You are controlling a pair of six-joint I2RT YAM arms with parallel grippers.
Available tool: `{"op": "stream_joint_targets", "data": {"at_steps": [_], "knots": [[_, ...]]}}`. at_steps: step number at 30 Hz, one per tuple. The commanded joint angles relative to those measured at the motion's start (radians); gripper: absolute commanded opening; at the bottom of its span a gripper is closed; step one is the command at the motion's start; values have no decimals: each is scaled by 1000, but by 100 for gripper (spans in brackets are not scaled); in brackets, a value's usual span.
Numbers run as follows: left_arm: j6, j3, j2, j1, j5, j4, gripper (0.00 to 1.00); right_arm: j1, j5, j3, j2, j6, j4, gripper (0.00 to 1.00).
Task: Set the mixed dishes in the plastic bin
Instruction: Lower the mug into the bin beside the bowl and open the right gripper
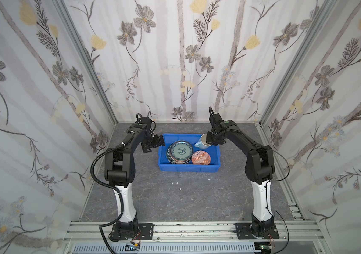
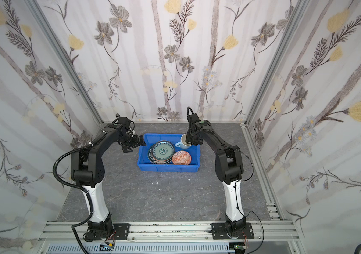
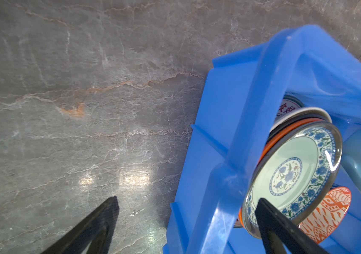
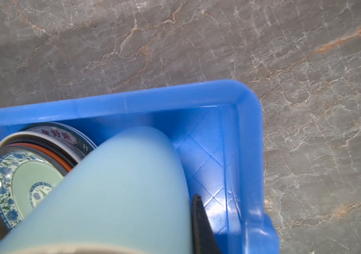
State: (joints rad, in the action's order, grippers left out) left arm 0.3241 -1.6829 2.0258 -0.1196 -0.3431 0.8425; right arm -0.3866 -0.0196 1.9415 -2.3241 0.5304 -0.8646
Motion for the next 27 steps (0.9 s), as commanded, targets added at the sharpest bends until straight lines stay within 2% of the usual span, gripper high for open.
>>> {"op": "stream_joint_targets", "data": {"at_steps": [1,27], "knots": [[0,-6,-1,3,-9,-10,100,-1,11,21,-11,5,14,9],[-11,-20,5,33,-22,-2,100,1,11,162,-126,7,-62,15]]}}
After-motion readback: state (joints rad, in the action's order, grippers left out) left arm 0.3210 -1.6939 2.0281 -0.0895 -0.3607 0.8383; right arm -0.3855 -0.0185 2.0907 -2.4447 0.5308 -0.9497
